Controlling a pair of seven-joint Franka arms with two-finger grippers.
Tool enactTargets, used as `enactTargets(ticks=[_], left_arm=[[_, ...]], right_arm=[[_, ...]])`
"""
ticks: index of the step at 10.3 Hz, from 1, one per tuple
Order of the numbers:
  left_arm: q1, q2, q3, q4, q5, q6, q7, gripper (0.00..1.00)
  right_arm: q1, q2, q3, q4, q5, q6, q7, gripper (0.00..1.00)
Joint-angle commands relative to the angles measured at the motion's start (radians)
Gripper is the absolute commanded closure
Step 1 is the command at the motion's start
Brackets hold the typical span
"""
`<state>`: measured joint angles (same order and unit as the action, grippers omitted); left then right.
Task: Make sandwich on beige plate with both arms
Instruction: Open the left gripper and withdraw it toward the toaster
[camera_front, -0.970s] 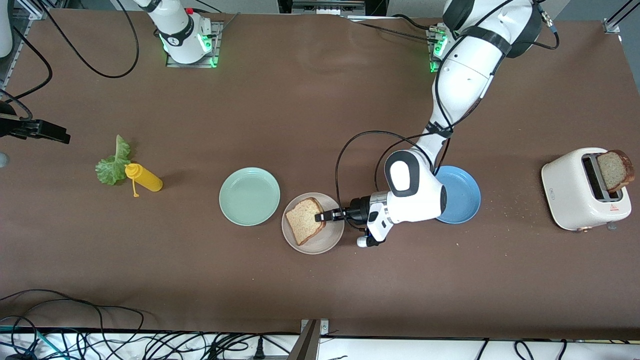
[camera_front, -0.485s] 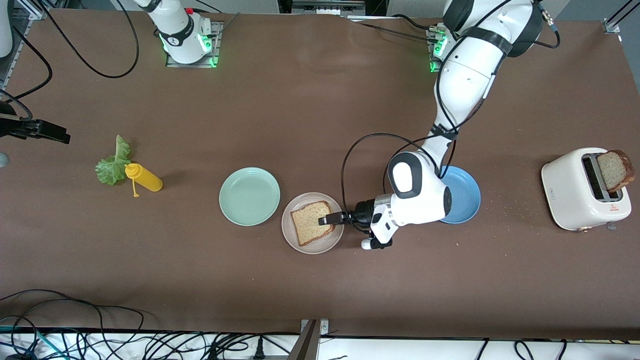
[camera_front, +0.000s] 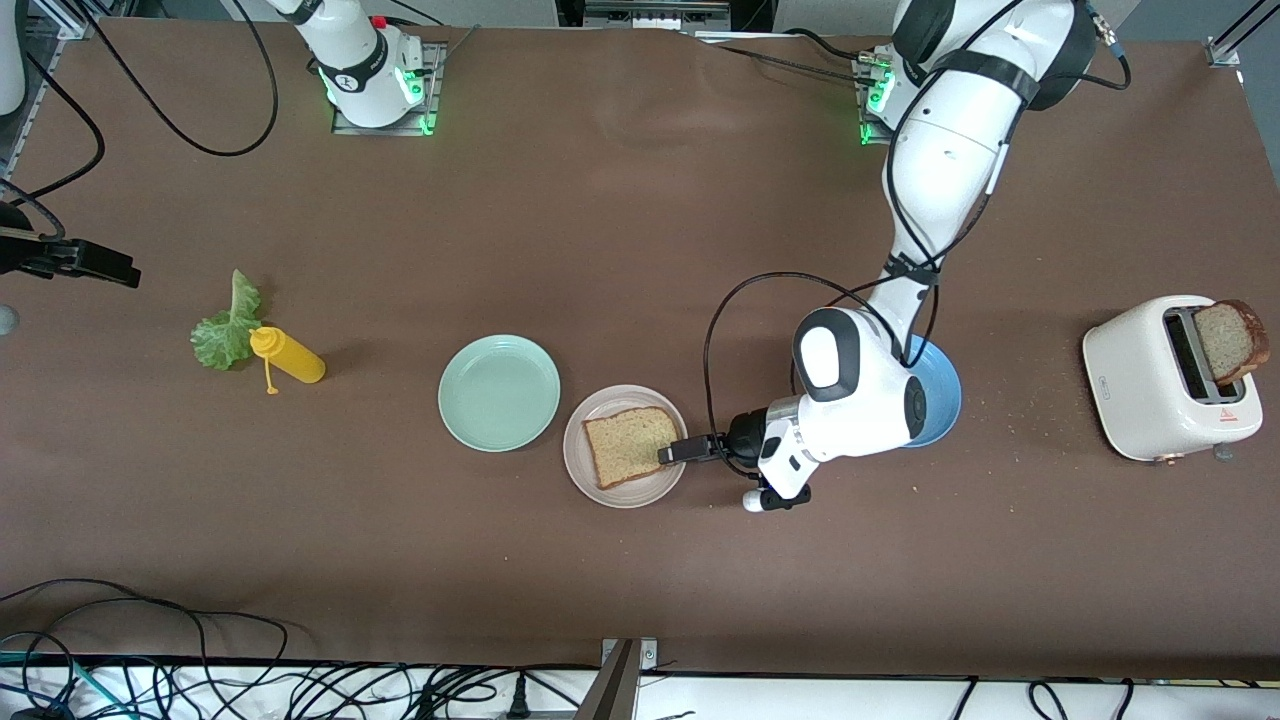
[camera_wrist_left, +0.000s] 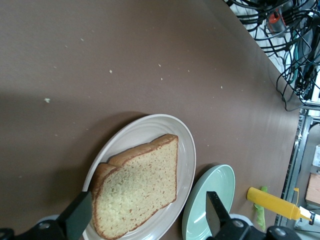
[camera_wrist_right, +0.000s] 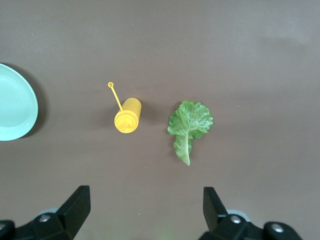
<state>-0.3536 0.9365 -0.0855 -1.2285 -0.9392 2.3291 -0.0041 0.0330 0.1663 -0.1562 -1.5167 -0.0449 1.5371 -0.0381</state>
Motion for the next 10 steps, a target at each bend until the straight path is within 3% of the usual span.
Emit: enactTargets(ticks=[1, 3, 10], left_arm=[[0.022, -0.06, 0.003, -0.016, 0.171, -0.04, -0.14, 0.0], [0.066, -0.1, 0.003, -0.016, 0.358, -0.153, -0.235, 0.0], [0.223, -0.211, 0.004, -0.016, 0.81, -0.572, -0.309, 0.0]], right_arm=[[-0.002, -0.001, 0.001, 0.009, 0.013, -0.012, 0.001, 0.0], [-0.002, -0.001, 0.001, 0.009, 0.013, -0.012, 0.001, 0.0], [-0.002, -0.001, 0.001, 0.009, 0.013, -0.014, 0.001, 0.0]])
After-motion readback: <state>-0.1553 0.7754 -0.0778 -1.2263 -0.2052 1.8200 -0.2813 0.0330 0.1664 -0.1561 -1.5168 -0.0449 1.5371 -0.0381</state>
